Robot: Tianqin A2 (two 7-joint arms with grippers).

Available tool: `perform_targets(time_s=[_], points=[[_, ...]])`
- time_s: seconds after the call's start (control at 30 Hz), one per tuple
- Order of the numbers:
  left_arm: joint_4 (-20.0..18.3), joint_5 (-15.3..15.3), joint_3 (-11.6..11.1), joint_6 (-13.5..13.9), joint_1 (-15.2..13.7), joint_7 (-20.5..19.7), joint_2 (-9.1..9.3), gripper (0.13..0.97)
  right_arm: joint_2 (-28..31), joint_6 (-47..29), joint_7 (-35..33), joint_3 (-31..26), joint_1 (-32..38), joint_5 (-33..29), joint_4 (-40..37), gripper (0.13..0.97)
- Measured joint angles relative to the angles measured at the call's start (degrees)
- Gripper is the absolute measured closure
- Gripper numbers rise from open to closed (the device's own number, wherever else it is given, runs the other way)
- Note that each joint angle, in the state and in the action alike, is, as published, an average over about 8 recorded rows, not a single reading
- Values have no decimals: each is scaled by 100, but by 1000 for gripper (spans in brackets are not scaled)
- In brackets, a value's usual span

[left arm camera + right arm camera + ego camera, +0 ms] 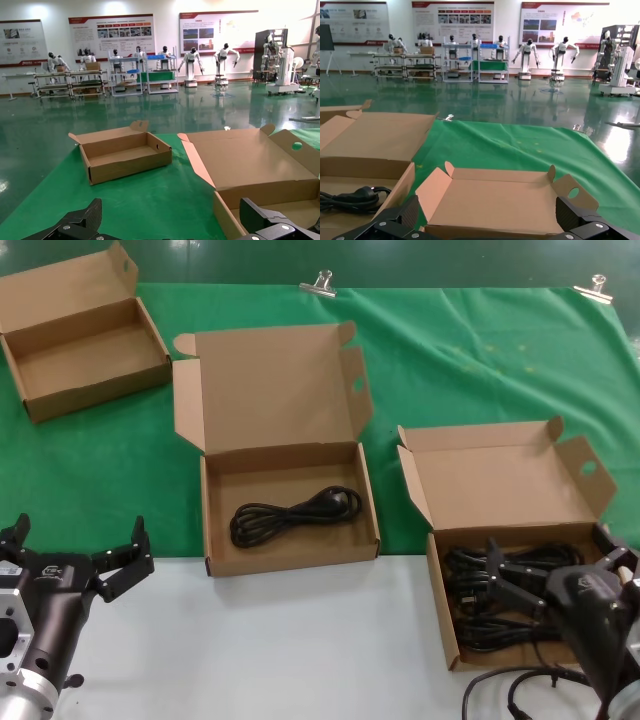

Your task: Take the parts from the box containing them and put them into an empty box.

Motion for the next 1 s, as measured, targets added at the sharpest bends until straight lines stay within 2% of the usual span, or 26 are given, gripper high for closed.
perform_targets(time_s=[1.0], points=[[0,0,0,0,0,0,0,132,0,0,0,0,0,0,0,129]])
